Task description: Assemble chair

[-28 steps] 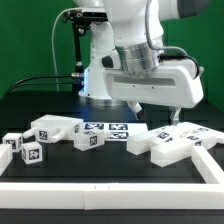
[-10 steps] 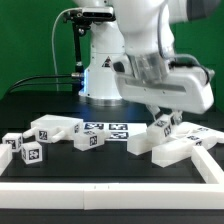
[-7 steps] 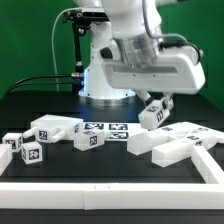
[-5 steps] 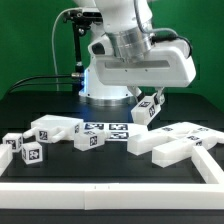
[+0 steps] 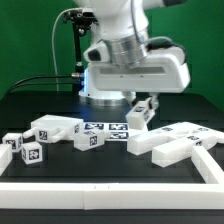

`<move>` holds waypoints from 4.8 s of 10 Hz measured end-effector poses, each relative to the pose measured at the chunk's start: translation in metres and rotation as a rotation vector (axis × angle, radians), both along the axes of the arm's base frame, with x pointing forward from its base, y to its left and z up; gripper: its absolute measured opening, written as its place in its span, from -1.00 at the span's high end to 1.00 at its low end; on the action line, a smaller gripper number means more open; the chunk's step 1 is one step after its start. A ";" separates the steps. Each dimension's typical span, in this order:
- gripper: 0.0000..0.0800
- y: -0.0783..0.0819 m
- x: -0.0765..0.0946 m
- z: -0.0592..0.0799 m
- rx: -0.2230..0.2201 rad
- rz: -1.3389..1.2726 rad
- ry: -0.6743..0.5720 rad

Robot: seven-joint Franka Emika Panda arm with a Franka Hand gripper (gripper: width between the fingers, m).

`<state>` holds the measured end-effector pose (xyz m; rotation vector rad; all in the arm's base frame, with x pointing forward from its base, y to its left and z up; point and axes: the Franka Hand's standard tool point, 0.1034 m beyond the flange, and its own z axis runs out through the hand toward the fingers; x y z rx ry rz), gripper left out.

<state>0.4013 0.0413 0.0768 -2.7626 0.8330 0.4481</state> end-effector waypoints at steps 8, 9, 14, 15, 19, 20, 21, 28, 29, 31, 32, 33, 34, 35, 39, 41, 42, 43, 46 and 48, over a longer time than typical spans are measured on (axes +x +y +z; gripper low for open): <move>0.29 -0.020 -0.008 -0.029 -0.052 0.118 -0.070; 0.29 -0.020 -0.009 -0.030 -0.053 0.119 -0.068; 0.29 -0.032 -0.017 -0.058 -0.082 0.127 -0.071; 0.29 -0.034 -0.017 -0.060 -0.085 0.131 -0.079; -0.29 -0.034 -0.016 -0.059 -0.083 0.132 -0.076; -0.29 -0.027 -0.015 -0.049 -0.058 0.121 -0.041; -0.58 -0.023 -0.011 -0.037 -0.042 0.111 -0.031; -0.62 0.026 -0.008 -0.039 -0.095 -0.050 0.038; -0.62 0.026 -0.008 -0.039 -0.095 -0.050 0.039; -0.62 0.037 -0.013 -0.036 -0.180 -0.240 0.049; -0.62 0.047 -0.016 -0.038 -0.221 -0.312 0.005; -0.62 0.049 -0.018 -0.040 -0.214 -0.261 -0.009; -0.62 0.035 -0.010 -0.039 -0.183 -0.212 -0.087; -0.62 0.034 -0.011 -0.040 -0.184 -0.226 -0.081; -0.62 0.044 -0.015 -0.050 -0.202 -0.268 -0.054; -0.62 0.053 -0.015 -0.055 -0.210 -0.284 -0.043; -0.62 0.052 -0.014 -0.056 -0.212 -0.286 -0.048; -0.62 0.048 -0.015 -0.062 -0.221 -0.273 -0.068; -0.33 0.048 -0.014 -0.064 -0.223 -0.265 -0.077; 0.13 0.048 -0.014 -0.064 -0.222 -0.263 -0.077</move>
Offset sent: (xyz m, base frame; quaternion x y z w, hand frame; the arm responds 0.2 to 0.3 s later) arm -0.0050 -0.0035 -0.0235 -0.0272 0.0583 -0.0879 0.9941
